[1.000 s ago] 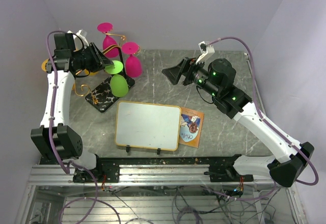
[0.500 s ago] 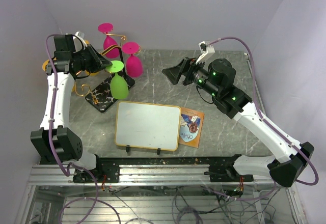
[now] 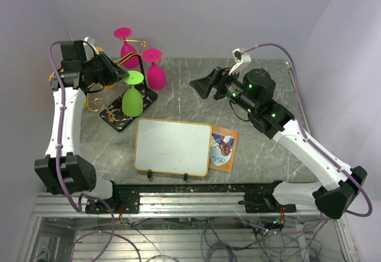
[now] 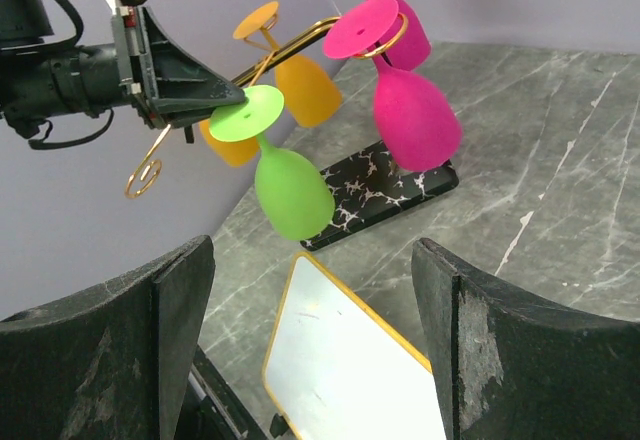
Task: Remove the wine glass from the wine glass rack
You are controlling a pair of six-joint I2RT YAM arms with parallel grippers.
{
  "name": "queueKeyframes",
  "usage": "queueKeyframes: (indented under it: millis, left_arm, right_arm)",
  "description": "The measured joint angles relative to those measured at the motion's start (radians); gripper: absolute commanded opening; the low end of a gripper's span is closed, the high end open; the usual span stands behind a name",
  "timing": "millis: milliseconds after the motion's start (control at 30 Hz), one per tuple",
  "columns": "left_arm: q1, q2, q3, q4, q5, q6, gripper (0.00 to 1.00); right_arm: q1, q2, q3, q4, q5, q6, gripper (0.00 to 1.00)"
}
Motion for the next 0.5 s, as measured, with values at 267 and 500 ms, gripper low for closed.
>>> queueKeyframes:
  millis: [267,500]
  left_arm:
    - [-0.002,-0.058,0.000,-0.008,0.010,-0.009,0.28]
    - [-0.002,-0.074,-0.021,0.008,0.025,-0.027,0.26]
  right_arm:
    - [0.000,0.000,0.000,-0.006,0.005,0.000,0.79]
    - [0.000,0.000,0.000,-0.006,0.006,0.000,0.79]
